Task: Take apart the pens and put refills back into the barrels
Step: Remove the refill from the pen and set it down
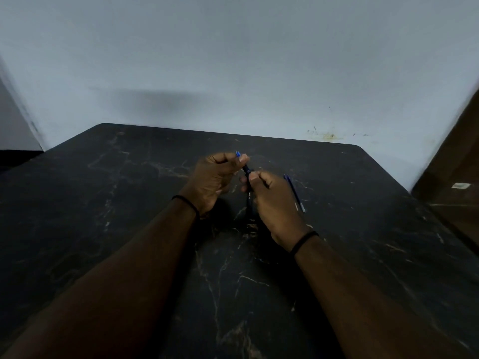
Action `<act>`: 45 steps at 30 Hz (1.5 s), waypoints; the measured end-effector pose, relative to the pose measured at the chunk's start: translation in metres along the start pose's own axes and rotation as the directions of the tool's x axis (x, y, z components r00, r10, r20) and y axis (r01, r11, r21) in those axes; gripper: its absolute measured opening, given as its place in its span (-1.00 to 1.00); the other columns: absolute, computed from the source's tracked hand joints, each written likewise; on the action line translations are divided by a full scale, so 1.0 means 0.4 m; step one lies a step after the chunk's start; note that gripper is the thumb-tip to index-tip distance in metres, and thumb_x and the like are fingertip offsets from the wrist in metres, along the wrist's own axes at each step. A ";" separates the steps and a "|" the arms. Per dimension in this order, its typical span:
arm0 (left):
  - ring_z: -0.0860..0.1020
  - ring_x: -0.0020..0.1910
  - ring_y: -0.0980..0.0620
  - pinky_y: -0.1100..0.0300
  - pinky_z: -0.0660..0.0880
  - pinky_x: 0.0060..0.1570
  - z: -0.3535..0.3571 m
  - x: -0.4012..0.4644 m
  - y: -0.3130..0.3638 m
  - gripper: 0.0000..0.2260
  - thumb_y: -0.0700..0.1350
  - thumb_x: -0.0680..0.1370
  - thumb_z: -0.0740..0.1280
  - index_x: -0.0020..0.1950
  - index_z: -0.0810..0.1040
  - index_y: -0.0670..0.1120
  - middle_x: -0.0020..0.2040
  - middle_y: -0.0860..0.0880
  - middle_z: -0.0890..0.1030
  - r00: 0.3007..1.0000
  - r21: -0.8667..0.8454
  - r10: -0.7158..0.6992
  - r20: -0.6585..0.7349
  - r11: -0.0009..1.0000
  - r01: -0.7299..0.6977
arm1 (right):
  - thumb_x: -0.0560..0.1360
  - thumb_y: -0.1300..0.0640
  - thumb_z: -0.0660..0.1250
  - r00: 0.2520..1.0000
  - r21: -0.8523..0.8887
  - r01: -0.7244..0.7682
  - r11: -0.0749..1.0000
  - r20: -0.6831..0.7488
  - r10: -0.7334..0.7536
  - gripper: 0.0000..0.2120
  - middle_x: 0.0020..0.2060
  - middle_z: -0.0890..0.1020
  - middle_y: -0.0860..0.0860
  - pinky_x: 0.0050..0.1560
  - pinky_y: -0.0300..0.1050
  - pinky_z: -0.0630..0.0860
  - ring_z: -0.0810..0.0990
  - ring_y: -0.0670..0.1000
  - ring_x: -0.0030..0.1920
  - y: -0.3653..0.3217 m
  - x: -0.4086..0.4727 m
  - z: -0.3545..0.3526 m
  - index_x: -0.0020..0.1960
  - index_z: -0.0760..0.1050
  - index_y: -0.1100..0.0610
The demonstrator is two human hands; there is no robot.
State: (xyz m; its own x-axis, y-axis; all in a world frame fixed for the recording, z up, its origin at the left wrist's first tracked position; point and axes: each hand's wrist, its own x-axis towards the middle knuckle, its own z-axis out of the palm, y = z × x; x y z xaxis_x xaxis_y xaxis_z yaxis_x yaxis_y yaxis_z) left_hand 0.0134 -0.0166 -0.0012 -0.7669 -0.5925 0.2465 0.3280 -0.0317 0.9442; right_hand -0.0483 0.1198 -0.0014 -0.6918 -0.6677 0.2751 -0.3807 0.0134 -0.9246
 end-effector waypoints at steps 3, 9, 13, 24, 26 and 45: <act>0.17 -0.60 0.14 0.32 0.11 -0.62 0.002 -0.002 0.000 -0.82 -0.02 0.41 0.47 -0.14 0.66 -0.13 -0.50 0.02 0.32 1.000 0.017 -0.007 -0.006 1.000 0.007 | 0.59 0.14 0.32 1.000 0.055 0.013 0.998 -0.021 -0.012 -0.89 -0.16 0.66 0.12 -0.07 -0.02 0.55 0.61 0.08 -0.17 0.004 0.003 0.003 -0.05 0.57 0.16; 0.16 -0.62 0.13 0.30 0.06 -0.59 0.016 -0.009 0.007 -0.83 -0.04 0.43 0.46 -0.17 0.65 -0.15 -0.49 -0.05 0.28 1.000 0.040 -0.011 -0.019 0.999 0.011 | 0.56 0.03 0.35 0.999 0.063 -0.010 0.998 -0.034 0.012 -0.95 -0.14 0.67 -0.02 -0.13 -0.15 0.52 0.63 -0.05 -0.15 0.010 0.005 0.005 -0.05 0.50 -0.03; 0.15 -0.63 0.15 0.32 0.05 -0.60 0.015 -0.008 0.006 -0.87 -0.14 0.53 0.41 -0.19 0.61 -0.16 -0.55 0.03 0.31 0.999 0.051 -0.016 -0.046 0.999 0.018 | 0.65 0.01 0.18 0.998 -0.067 0.027 0.997 -0.053 -0.031 -0.69 -0.20 0.68 -0.01 -0.16 -0.06 0.50 0.61 -0.02 -0.20 0.016 0.010 0.007 -0.09 0.62 0.09; 0.15 -0.57 0.14 0.30 0.06 -0.60 0.009 -0.009 0.032 -0.78 -0.07 0.56 0.39 -0.01 0.56 -0.24 -0.41 0.00 0.33 0.961 0.067 0.032 -0.276 0.998 -0.014 | 0.49 0.07 0.42 0.988 -0.079 0.069 0.994 -0.133 -0.080 -0.87 -0.28 0.62 -0.12 -0.23 -0.25 0.44 0.58 -0.17 -0.26 0.054 0.023 0.008 -0.18 0.49 -0.05; 0.16 -0.59 0.16 0.31 0.07 -0.62 0.007 -0.010 0.038 -0.74 -0.06 0.56 0.38 0.10 0.56 -0.25 -0.39 -0.01 0.34 0.937 0.067 0.044 -0.345 0.998 -0.022 | 0.52 0.01 0.36 0.986 -0.120 0.103 0.987 -0.122 -0.118 -0.89 -0.31 0.61 -0.09 -0.29 -0.22 0.45 0.57 -0.15 -0.29 0.057 0.021 0.007 -0.17 0.50 -0.03; 0.61 0.07 -0.29 -0.01 0.51 -0.03 -0.119 0.008 0.019 -0.68 0.04 0.53 0.28 0.05 0.66 -0.17 0.08 -0.24 0.65 0.793 0.817 0.200 -0.576 0.098 0.568 | 0.52 -0.05 0.18 0.976 -0.152 0.111 0.982 -0.167 -0.137 -0.83 -0.37 0.61 0.01 -0.32 -0.05 0.53 0.58 -0.04 -0.38 0.057 0.022 0.001 -0.16 0.45 0.00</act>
State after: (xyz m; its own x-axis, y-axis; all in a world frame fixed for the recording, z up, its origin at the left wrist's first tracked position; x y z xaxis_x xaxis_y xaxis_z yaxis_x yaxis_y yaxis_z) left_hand 0.0398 -0.0571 -0.0036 -0.2252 -0.9394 0.2583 -0.8544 0.3178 0.4111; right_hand -0.0629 0.1139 -0.0200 -0.7260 -0.5291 0.4392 -0.5443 0.0519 -0.8373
